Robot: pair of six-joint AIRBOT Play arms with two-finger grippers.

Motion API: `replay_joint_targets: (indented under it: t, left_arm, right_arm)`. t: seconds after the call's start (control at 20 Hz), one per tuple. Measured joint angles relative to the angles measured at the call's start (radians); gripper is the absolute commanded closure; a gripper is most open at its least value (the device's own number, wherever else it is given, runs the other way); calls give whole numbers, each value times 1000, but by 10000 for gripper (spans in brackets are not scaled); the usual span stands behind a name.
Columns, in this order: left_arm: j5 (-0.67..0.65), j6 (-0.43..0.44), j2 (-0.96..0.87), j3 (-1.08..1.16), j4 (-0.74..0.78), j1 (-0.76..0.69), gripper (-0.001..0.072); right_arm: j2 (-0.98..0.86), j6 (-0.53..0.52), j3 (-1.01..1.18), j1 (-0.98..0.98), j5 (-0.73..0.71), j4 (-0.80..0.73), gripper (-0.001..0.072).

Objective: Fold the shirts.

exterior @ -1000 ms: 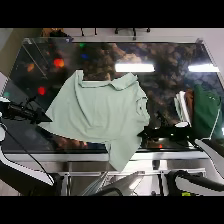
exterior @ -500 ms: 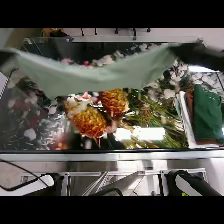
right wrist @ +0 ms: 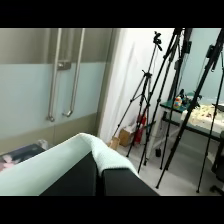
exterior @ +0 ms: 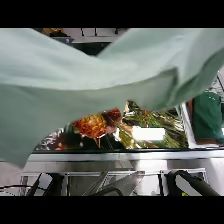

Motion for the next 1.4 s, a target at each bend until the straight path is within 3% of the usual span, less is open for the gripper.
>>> replay_joint_targets:
  t: [0.15, 0.3, 0.45, 0.6, 0.75, 0.95, 1.25, 1.4]
  left_arm:
    - [0, -14, -8, -64, 213, -101, 692]
    - [15, 0, -79, -187, 567, -378, 692]
    - [75, 17, -219, -317, 927, -648, 693]
    - [188, 21, -412, -419, 1160, -784, 693]
    - [300, 21, -633, -431, 1264, -817, 693]
    - [321, 19, -879, -277, 1257, -822, 693]
    - [243, -38, -1026, -58, 1250, -827, 693]
    - [188, -68, -1042, -21, 1267, -834, 693]
  right_arm:
    - [-42, 31, -57, -2, 10, -33, 697]
    - [-113, 52, -217, -2, 34, -51, 696]
    - [-203, 53, -434, -2, 14, -74, 696]
    - [-337, 18, -631, -2, -84, -108, 697]
    - [-513, -32, -691, -2, -190, -97, 697]
    - [-750, -79, -564, -3, -234, -49, 697]
    - [-879, -91, -346, -35, -130, -31, 697]
    - [-887, -74, -317, -57, -36, -95, 697]
